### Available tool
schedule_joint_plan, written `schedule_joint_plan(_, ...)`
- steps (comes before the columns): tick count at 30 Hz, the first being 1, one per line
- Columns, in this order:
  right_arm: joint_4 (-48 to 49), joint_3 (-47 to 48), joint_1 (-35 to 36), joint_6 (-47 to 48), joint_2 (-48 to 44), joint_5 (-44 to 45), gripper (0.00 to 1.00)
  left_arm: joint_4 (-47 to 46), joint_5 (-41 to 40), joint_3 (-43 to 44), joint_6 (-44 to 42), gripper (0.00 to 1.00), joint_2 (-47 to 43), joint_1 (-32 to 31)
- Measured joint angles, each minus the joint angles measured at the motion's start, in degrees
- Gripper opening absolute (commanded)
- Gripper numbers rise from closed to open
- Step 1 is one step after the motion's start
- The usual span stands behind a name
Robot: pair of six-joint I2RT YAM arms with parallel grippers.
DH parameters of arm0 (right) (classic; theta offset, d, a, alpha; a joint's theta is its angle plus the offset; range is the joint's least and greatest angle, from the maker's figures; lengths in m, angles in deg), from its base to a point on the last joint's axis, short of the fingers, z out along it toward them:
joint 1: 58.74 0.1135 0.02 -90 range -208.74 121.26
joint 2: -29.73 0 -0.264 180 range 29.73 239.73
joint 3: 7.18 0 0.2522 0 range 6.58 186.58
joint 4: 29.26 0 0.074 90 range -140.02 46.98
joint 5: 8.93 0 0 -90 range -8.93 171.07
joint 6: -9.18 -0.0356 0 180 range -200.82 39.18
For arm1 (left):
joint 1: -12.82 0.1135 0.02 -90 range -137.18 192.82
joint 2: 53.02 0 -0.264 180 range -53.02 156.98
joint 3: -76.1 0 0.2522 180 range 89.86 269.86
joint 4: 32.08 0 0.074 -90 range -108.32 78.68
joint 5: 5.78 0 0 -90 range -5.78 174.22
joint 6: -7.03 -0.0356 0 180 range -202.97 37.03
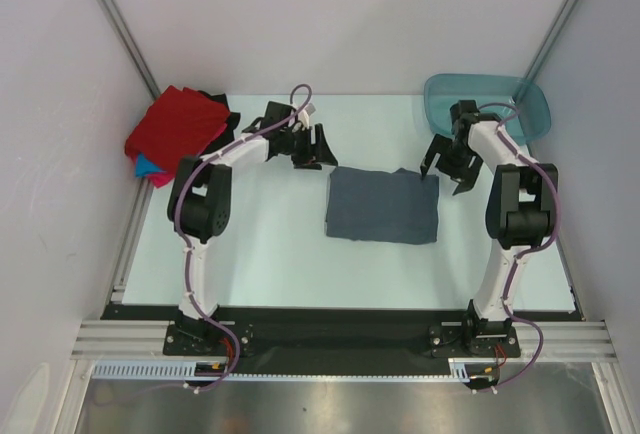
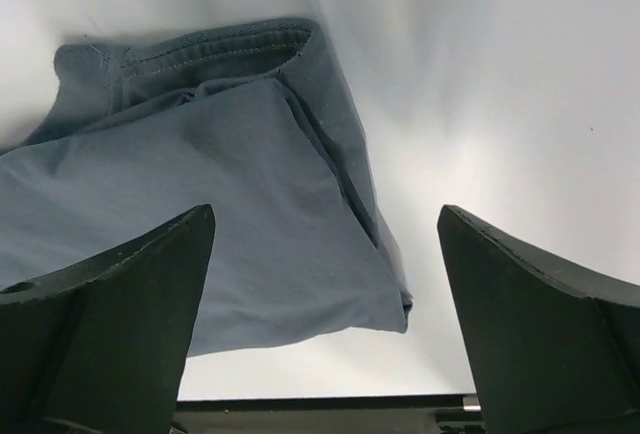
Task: Fold and stack the t-shirts
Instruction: Fold the tshirt
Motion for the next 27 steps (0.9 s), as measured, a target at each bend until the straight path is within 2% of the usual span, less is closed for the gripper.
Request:
schedule_joint_plan(7, -0.1, 0.1, -1.1, 1.0, 0.0, -4.5, 1.00, -2.3, 3.2, 0.0, 3.5, 0.71, 1.6, 0.0)
schedule_joint_plan(12, -0.9, 1.2, -1.2, 1.3, 0.0, -8.0, 1.00, -2.8, 3.0, -1.6, 4.7, 0.75, 0.8, -0.1)
schedule_joint_plan(27, 2.1, -2.5, -4.5, 3.4, -0.4, -10.3, 1.00, -5.5, 3.2, -8.6, 7.7, 0.76, -4.1, -0.2)
